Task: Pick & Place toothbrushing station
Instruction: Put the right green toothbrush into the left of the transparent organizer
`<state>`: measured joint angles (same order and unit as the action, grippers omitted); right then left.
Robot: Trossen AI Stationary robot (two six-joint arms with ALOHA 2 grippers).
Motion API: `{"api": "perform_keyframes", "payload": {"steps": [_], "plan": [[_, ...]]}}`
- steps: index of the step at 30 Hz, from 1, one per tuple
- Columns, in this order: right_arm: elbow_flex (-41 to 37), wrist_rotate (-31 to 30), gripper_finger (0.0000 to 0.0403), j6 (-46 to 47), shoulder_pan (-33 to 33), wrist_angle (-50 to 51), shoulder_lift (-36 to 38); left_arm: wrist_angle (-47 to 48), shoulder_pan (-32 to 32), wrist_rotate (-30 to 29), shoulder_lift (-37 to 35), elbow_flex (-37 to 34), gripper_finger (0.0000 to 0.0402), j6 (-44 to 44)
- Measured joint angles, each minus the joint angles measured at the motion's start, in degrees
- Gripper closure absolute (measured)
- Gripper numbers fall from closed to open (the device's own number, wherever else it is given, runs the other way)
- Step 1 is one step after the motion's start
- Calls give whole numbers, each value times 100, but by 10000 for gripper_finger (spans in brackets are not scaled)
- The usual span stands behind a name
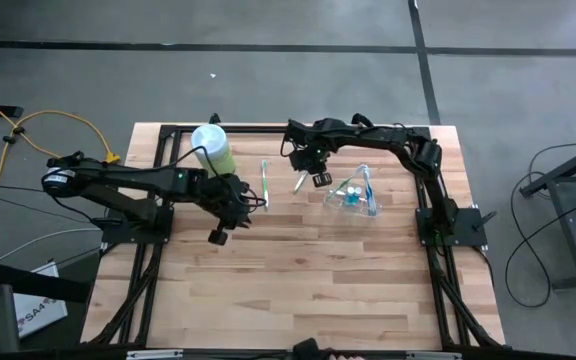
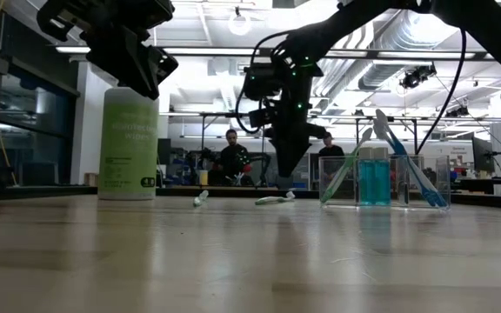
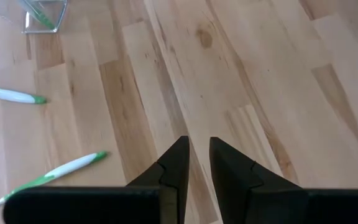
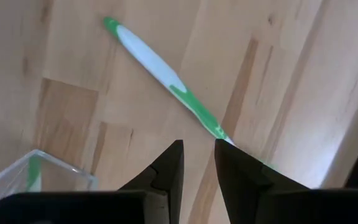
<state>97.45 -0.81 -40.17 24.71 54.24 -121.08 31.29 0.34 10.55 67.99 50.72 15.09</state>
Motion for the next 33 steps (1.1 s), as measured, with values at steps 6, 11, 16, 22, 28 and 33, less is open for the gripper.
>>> {"api": "perform_keyframes", "payload": {"steps": [6, 11, 16, 22, 28, 33], "plan": [[0, -184, 320, 338, -115, -10, 0, 0, 0, -11, 2, 0, 345, 92], [0, -397, 320, -938, -249, -47, 0, 0, 0, -11, 2, 0, 345, 70], [0, -476, 320, -1806, -371, -194, -11, 0, 0, -11, 2, 0, 345, 9], [0, -535, 320, -1968, -424, -184, -13, -2, 0, -9, 4, 0, 345, 14], [0, -568, 320, -1029, -590, -230, -13, -2, 0, -9, 4, 0, 345, 97], [0, -513, 320, 399, -617, -201, 18, -2, 0, -9, 4, 0, 345, 99]]}}
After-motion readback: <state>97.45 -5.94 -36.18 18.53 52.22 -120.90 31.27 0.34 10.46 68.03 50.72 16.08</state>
